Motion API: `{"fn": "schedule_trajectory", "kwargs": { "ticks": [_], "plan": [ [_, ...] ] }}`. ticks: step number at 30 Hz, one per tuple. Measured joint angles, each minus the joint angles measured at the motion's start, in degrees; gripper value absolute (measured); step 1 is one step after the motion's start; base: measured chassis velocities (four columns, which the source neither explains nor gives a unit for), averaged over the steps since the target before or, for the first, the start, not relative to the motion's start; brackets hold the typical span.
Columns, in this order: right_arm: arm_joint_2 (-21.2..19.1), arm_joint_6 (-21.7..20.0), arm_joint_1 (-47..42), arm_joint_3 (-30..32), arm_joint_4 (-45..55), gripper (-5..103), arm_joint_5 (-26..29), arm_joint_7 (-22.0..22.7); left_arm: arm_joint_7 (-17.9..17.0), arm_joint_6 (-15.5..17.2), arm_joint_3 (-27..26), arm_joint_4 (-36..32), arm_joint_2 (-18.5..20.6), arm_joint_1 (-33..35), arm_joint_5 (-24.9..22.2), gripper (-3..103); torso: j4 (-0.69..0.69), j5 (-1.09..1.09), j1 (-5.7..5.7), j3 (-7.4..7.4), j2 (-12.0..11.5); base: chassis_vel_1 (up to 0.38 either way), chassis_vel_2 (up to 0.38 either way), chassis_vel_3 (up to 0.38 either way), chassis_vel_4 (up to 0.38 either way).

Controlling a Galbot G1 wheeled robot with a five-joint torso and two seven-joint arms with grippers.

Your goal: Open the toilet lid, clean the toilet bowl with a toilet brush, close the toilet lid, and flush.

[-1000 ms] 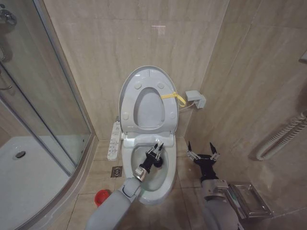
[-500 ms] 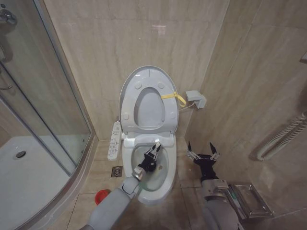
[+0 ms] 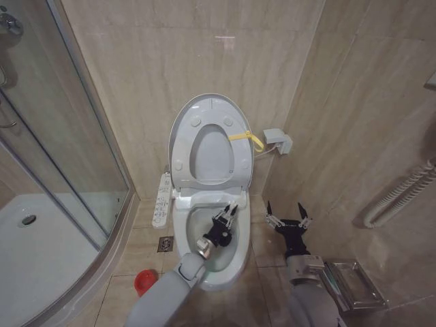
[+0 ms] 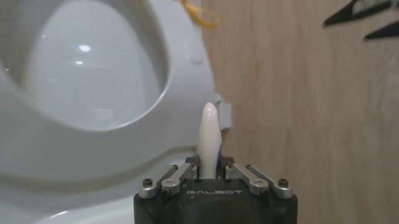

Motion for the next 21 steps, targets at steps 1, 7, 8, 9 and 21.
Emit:
{"fn": "schedule_trajectory", "kwargs": {
  "ticks": [1,7,8,9,21],
  "plan": [
    [0.0,0.0,0.0,0.0,0.0,100,0.0,0.0,0.1,-0.4,-0.4,1.2,0.0,-0.3,0.3,20,0.00,0.00,0.00,0.00,0.0,0.000,0.000,0.000,0.000],
    [0.0,0.0,0.0,0.0,0.0,100,0.0,0.0,0.0,-0.8,-1.5,3.0,-0.2,-1.2,0.8,20,-0.01,0.00,0.00,0.00,0.0,0.000,0.000,0.000,0.000],
    [0.0,0.0,0.0,0.0,0.0,100,0.0,0.0,-0.1,-0.8,-1.6,2.1,-0.3,-1.2,0.9,20,0.00,0.01,0.00,0.00,0.0,0.000,0.000,0.000,0.000],
    [0.0,0.0,0.0,0.0,0.0,100,0.0,0.0,-0.1,-0.8,-1.5,1.4,-0.4,-1.1,1.0,20,-0.01,0.00,0.00,0.00,0.0,0.000,0.000,0.000,0.000],
    [0.0,0.0,0.0,0.0,0.0,100,0.0,0.0,0.9,-3.1,0.2,3.1,-2.5,-2.3,1.0,20,-0.03,0.00,0.00,0.00,0.0,0.000,0.000,0.000,0.000]
  ]
}}
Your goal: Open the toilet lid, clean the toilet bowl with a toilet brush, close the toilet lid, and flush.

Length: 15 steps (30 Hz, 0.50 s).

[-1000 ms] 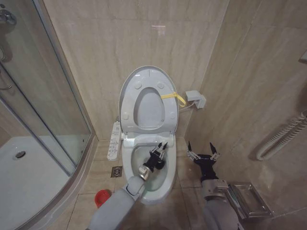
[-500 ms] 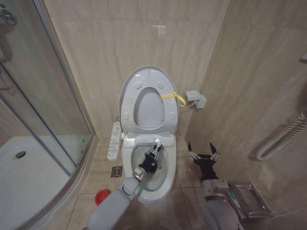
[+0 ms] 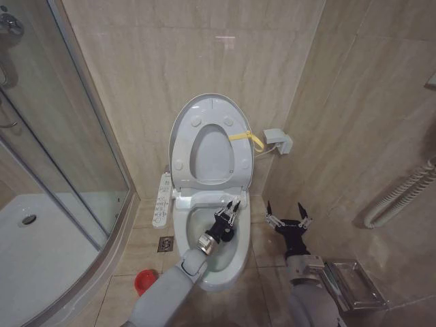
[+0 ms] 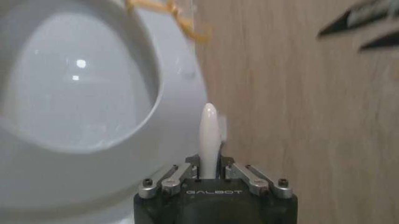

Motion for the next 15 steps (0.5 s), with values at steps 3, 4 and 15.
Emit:
{"fn": "schedule_trajectory", "kwargs": {
  "ticks": [3,4,15],
  "plan": [
    [0.0,0.0,0.0,0.0,0.0,100,0.0,0.0,0.6,-0.9,-0.2,4.1,-0.2,-1.4,-0.7,20,0.02,0.00,0.00,0.00,0.0,0.000,0.000,0.000,0.000],
    [0.0,0.0,0.0,0.0,0.0,100,0.0,0.0,0.7,-1.2,-0.3,5.1,-0.2,-1.8,-1.0,20,0.02,0.00,0.00,0.00,0.0,0.000,0.000,0.000,0.000],
    [0.0,0.0,0.0,0.0,0.0,100,0.0,0.0,0.6,0.4,0.5,-3.3,-0.5,0.4,-2.1,20,0.01,0.01,0.00,0.00,0.0,0.000,0.000,0.000,0.000]
  ]
}}
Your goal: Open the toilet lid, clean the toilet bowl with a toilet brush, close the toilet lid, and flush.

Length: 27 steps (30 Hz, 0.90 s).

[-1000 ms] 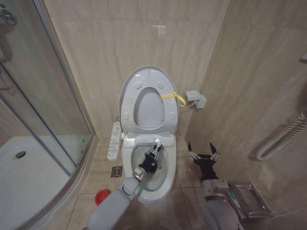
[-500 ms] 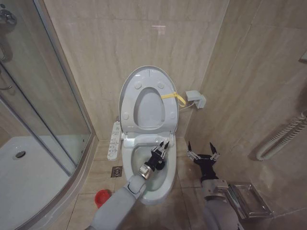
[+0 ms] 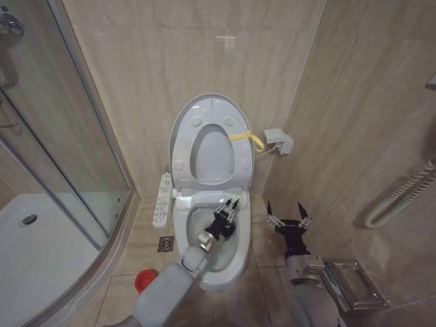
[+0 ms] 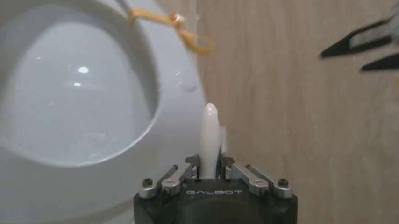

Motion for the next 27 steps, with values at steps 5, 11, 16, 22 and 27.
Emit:
{"fn": "schedule_trajectory", "kwargs": {
  "ticks": [5,11,16,22,27],
  "plan": [
    [0.0,0.0,0.0,0.0,0.0,100,0.0,0.0,0.4,-0.4,0.9,2.1,-1.1,0.0,-0.1,20,-0.01,-0.01,0.00,0.00,0.0,0.000,0.000,0.000,0.000],
    [0.0,0.0,0.0,0.0,0.0,100,0.0,0.0,0.7,-0.8,1.2,8.6,-1.5,-2.7,0.9,20,0.02,0.00,0.00,0.01,0.0,0.000,0.000,0.000,0.000],
    [0.0,0.0,0.0,0.0,0.0,100,0.0,0.0,0.3,-0.7,0.5,7.6,-2.1,-3.5,1.2,20,0.00,0.00,0.00,0.01,0.0,0.000,0.000,0.000,0.000],
    [0.0,0.0,0.0,0.0,0.0,100,0.0,0.0,0.3,-0.6,0.3,4.2,-2.1,-2.9,0.7,20,0.00,-0.01,0.00,0.00,0.0,0.000,0.000,0.000,0.000],
    [0.0,0.0,0.0,0.0,0.0,100,0.0,0.0,0.8,-1.0,0.7,7.5,-2.5,-3.1,0.8,20,0.00,-0.01,0.00,0.00,0.0,0.000,0.000,0.000,0.000]
  ]
}}
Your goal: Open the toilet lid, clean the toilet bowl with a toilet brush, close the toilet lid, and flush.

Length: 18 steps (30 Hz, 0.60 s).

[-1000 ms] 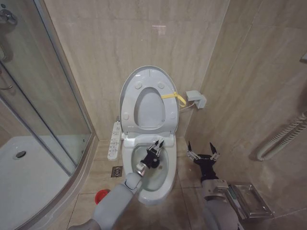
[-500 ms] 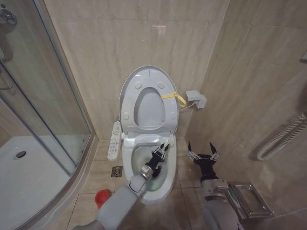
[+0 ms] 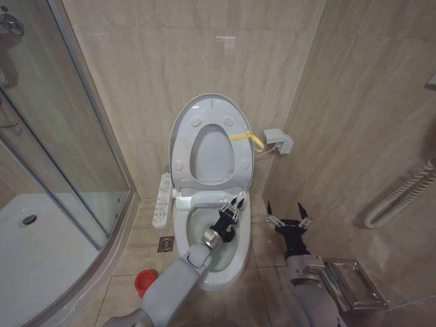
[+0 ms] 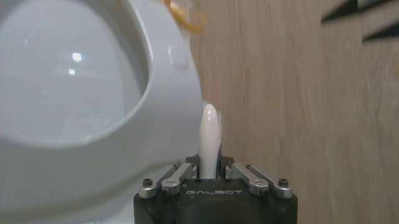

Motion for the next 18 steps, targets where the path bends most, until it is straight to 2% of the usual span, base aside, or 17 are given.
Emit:
{"fn": "schedule_trajectory", "kwargs": {
  "ticks": [1,5,13,18],
  "plan": [
    [0.0,0.0,0.0,0.0,0.0,100,0.0,0.0,0.4,-0.3,0.0,2.5,-0.1,-0.2,0.1,20,0.02,0.00,0.00,0.00,0.0,0.000,0.000,0.000,0.000],
    [0.0,0.0,0.0,0.0,0.0,100,0.0,0.0,0.5,-0.4,-0.8,3.7,0.2,-0.5,0.5,20,0.02,0.00,0.00,0.00,0.0,0.000,0.000,0.000,0.000],
    [0.0,0.0,0.0,0.0,0.0,100,0.0,0.0,0.5,0.0,-0.5,-0.9,0.6,-0.4,-0.7,20,-0.01,0.00,0.00,0.00,0.0,0.000,0.000,0.000,0.000],
    [0.0,0.0,0.0,0.0,0.0,100,0.0,0.0,1.6,-0.7,-0.5,3.6,-0.1,-0.9,-0.8,20,0.01,0.00,0.00,0.00,0.0,0.000,0.000,0.000,0.000]
  ]
}}
